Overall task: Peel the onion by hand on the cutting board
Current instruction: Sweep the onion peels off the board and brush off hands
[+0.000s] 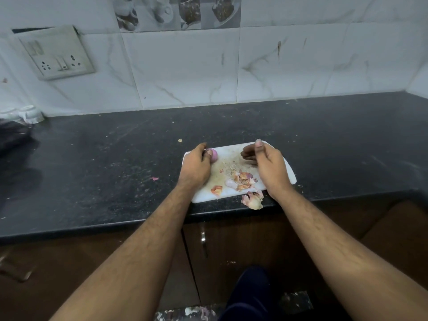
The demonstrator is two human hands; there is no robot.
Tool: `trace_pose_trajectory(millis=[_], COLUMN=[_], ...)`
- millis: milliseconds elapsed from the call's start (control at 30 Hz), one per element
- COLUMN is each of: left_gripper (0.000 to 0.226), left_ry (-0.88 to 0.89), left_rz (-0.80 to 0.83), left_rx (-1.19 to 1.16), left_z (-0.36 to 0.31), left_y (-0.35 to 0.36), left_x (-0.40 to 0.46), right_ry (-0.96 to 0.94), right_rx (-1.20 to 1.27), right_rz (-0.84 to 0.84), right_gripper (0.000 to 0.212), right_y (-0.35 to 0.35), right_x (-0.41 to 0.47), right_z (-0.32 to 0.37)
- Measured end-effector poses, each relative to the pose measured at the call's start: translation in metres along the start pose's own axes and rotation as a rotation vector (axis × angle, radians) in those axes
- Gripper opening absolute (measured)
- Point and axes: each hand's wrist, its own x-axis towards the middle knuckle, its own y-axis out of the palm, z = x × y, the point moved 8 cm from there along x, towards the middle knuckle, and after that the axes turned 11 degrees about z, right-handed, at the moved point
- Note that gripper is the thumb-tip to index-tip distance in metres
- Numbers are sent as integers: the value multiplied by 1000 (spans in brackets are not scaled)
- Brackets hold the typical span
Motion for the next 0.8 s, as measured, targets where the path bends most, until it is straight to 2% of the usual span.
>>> trace_pose_trajectory(millis=[100, 200, 300, 467, 533, 600, 733, 800], left_gripper=[48, 40, 30, 36, 40, 43, 71, 77], left_ry=[44, 146, 228, 478, 498, 436, 360, 336], left_rz=[-24, -40, -61, -117, -111, -67, 82, 121], left_rx=[43, 122, 177, 309, 340, 336, 399, 354], left_z=[-6, -14, -19, -51, -56, -48, -30, -26], left_y=[-3, -4, -4, 0, 1, 6, 21, 23], left_x=[-1, -4, -7, -34, -46, -56, -74, -77], right_ry=[-2, -57, -126, -4, -5, -30, -43, -40], right_rx=[-128, -351, -479, -527, -566, -568, -568, -558], right_rz=[-34, 189, 419, 603, 595, 535, 423, 352], right_gripper=[46, 51, 71, 92, 91, 84, 64, 47], right_y=[-13, -3, 7, 8, 12, 12, 6, 3], right_x=[-18, -38, -51, -53, -52, -51, -48, -47], right_z=[0, 6, 6, 0, -1, -1, -2, -1])
